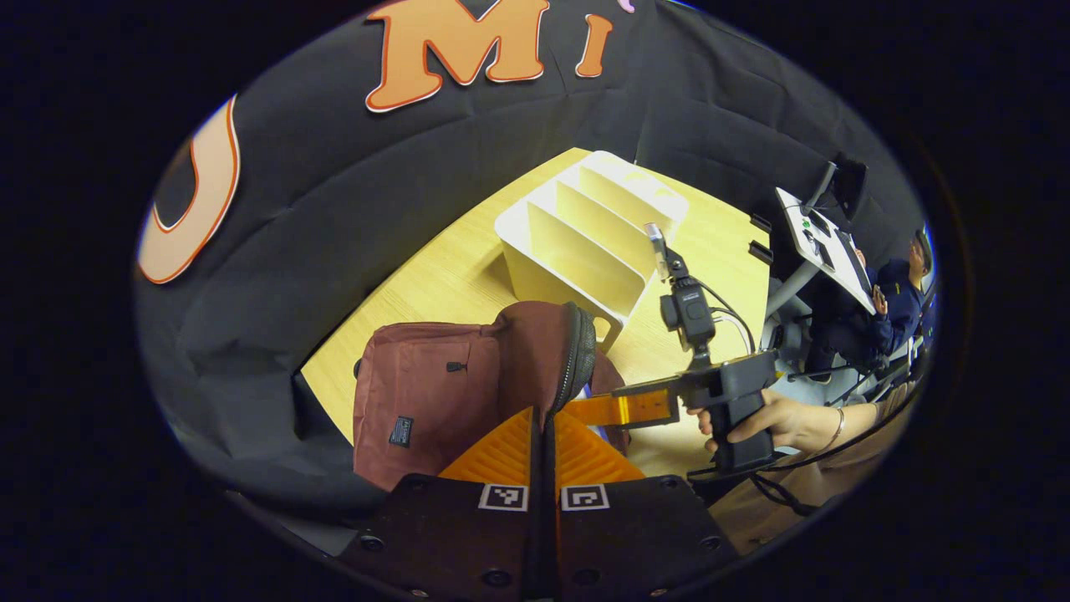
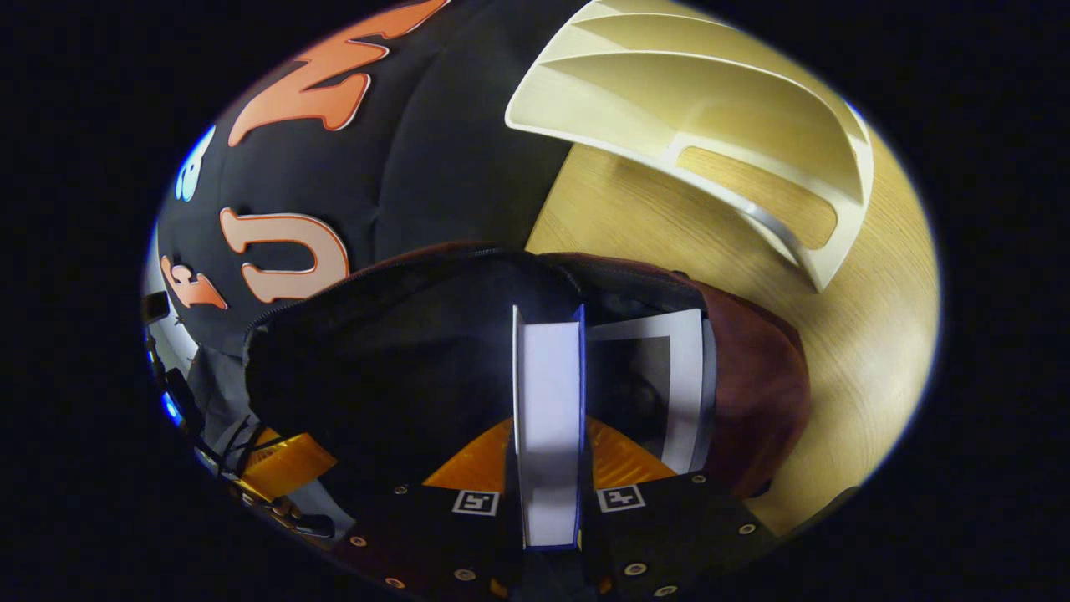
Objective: Open the schoolbag, grab two books from the bookshelf and put them into the schoolbag.
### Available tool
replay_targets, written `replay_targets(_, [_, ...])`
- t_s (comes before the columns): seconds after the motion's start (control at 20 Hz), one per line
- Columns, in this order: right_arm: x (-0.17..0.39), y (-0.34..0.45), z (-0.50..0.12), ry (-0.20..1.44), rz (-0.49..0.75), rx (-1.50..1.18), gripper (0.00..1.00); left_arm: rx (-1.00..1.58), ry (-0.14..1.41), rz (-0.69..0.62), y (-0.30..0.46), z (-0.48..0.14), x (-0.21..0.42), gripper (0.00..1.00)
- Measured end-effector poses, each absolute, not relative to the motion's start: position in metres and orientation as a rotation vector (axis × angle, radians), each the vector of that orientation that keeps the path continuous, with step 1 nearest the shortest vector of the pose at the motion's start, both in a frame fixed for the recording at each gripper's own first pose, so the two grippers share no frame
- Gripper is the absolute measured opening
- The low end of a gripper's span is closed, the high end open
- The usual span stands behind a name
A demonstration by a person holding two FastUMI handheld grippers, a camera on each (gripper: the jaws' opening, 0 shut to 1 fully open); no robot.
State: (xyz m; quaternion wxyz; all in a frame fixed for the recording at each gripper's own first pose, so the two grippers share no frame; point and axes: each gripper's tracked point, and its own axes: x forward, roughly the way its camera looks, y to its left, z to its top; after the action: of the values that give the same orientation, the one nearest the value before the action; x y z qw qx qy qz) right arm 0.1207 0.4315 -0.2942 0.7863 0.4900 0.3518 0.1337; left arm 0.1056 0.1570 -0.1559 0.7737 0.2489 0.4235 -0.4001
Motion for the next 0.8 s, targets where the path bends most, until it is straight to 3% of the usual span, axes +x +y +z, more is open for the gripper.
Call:
replay_targets(0.15, [0.118,0.432,-0.303,0.812,0.257,0.983,0.38,0.517,0.926,-0.857,0.161,-0.159,0.109,0.01])
replay_targets(0.2, [0.117,0.431,-0.303,0.827,0.267,0.988,0.6,0.511,0.928,-0.857,0.162,-0.16,0.11,0.01])
replay_targets(0.25, [0.115,0.433,-0.3,0.844,0.28,1.013,0.53,0.507,0.93,-0.858,0.162,-0.16,0.11,0.01])
replay_targets(0.3, [0.114,0.432,-0.297,0.851,0.277,1.023,0.59,0.506,0.929,-0.86,0.163,-0.161,0.111,0.01])
replay_targets(0.35, [0.115,0.428,-0.296,0.853,0.262,1.02,0.74,0.507,0.928,-0.861,0.164,-0.161,0.112,0.01])
replay_targets(0.45, [0.111,0.42,-0.302,0.878,0.234,1.001,0.92,0.501,0.931,-0.865,0.166,-0.165,0.114,0.01])
replay_targets(0.8, [0.09,0.399,-0.313,0.982,0.196,0.928,0.96,0.464,0.948,-0.877,0.166,-0.173,0.117,0.01])
